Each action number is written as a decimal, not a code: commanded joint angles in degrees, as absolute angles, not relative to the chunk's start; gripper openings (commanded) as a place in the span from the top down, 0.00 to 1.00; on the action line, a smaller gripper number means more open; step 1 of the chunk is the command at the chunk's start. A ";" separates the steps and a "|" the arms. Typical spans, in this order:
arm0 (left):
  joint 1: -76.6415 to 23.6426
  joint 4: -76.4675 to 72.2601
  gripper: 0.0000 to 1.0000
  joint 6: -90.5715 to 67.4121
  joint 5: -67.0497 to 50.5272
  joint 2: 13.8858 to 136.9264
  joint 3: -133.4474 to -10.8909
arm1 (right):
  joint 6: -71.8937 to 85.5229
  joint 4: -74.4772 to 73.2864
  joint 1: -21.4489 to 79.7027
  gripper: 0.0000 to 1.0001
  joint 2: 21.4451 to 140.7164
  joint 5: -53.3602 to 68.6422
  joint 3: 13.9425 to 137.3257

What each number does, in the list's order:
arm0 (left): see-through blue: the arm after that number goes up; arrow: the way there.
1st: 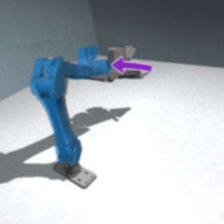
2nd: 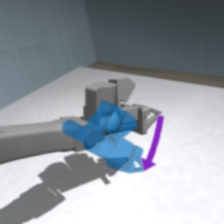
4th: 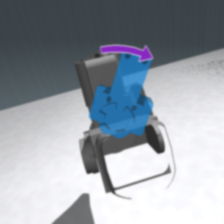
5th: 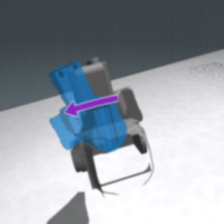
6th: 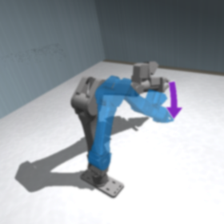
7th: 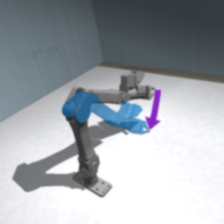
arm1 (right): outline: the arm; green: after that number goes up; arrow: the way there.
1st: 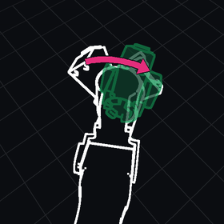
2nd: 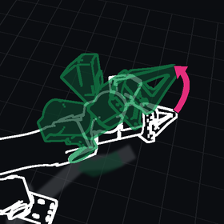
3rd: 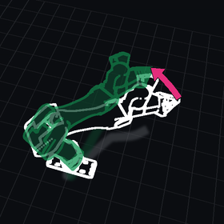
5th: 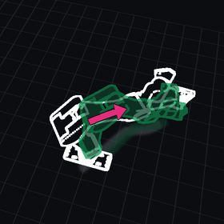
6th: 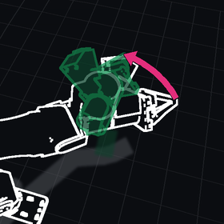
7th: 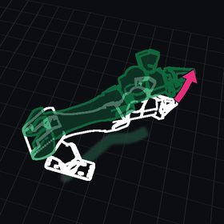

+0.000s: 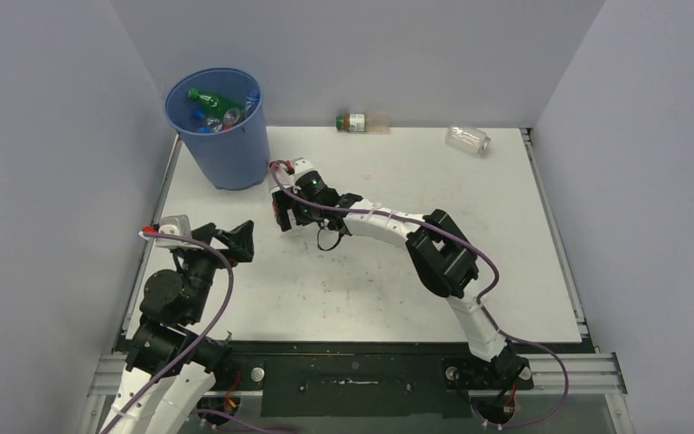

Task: Put the plastic bottles in the bin
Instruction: Pick up the plastic bottle at the center of the board, then place the plastic bottle in the trash bin.

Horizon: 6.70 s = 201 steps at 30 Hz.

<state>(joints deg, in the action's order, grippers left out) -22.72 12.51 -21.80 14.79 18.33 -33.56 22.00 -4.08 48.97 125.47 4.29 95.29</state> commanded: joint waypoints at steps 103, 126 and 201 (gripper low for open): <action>-30.59 -27.16 0.69 -53.08 -30.46 48.70 -40.10 | 6.79 24.93 78.08 0.70 43.56 -11.07 22.63; -30.41 -0.11 1.00 -22.71 -15.36 40.78 -57.39 | 21.17 6.01 78.24 0.10 45.22 -6.51 43.56; 2.90 -1.76 1.00 -8.56 17.66 105.74 -106.09 | 25.63 10.67 64.83 0.10 44.91 -28.75 23.15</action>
